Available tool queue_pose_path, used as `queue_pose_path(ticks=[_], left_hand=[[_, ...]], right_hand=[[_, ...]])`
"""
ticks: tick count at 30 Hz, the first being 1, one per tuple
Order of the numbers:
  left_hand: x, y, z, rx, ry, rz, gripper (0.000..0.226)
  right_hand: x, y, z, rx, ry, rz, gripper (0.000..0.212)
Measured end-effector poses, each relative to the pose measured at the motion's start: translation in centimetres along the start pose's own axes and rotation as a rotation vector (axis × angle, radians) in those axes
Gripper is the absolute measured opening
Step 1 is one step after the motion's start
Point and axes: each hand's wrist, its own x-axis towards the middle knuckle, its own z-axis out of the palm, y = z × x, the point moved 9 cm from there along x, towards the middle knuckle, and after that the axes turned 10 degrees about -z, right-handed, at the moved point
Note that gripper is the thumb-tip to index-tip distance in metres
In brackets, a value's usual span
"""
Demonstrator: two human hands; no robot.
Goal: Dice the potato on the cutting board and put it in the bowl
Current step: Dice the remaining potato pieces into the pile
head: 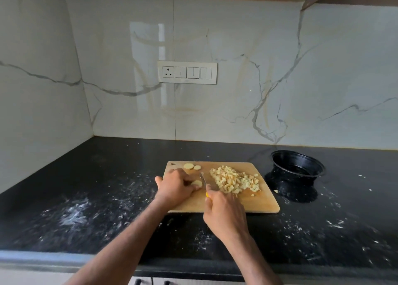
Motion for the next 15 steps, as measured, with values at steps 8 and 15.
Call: queue_pose_path(ticks=[8, 15], left_hand=[[0.1, 0.1, 0.2, -0.062, 0.014, -0.029, 0.015], [0.1, -0.2, 0.2, -0.07, 0.032, -0.08, 0.012]], right_hand=[[0.5, -0.8, 1.2, -0.061, -0.077, -0.005, 0.025], [-2.1, -0.8, 0.4, -0.002, -0.168, -0.01, 0.018]])
